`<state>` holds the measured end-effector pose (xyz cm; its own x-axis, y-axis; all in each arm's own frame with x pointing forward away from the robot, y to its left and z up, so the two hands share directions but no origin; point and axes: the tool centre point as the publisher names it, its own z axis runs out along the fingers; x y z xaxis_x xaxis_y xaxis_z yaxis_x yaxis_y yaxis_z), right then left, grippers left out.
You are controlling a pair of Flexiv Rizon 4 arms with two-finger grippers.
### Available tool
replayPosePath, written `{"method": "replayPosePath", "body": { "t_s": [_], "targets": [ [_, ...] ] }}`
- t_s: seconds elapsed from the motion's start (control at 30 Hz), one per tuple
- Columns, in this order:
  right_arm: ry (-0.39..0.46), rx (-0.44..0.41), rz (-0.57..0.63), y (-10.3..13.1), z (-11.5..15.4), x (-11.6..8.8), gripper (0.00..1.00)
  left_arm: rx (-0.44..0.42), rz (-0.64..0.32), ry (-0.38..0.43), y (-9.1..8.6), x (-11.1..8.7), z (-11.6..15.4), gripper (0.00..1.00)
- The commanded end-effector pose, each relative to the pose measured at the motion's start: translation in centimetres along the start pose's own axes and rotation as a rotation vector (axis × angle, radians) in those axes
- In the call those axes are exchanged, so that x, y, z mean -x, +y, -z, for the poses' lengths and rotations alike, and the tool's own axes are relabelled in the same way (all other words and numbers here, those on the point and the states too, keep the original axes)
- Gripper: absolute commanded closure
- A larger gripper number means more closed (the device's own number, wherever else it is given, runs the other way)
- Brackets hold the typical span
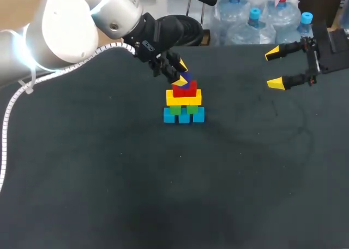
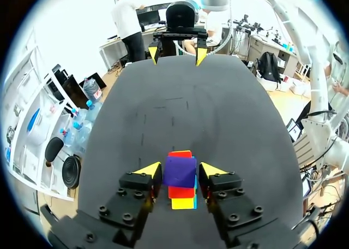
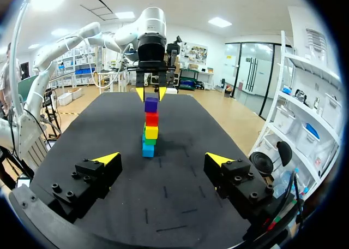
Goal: Place the blue cubes, place green cubes on the blue cubes, place the yellow cubes on the green cubes, then place the red cubes on the yellow cubes, and place purple cube on the red cubes.
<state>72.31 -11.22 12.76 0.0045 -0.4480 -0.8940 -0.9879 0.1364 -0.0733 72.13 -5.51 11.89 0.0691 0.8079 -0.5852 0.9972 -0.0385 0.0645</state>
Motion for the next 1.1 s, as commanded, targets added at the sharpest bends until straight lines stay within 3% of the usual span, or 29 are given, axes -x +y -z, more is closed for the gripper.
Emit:
{"method": "replayPosePath", "body": {
  "t_s": [0.03, 1.1],
  "targets": [
    [-0.001, -0.001, 0.001, -0.02, -0.06, -0.03, 0.0, -0.005, -0.002, 0.005, 0.27, 0.16, -0.12, 0.58],
    [-0.001, -0.001, 0.001, -0.02, -0.06, -0.03, 0.0, -0.005, -0.009, 0.009, 1.02, 0.5, -0.41, 0.59]
  ]
}}
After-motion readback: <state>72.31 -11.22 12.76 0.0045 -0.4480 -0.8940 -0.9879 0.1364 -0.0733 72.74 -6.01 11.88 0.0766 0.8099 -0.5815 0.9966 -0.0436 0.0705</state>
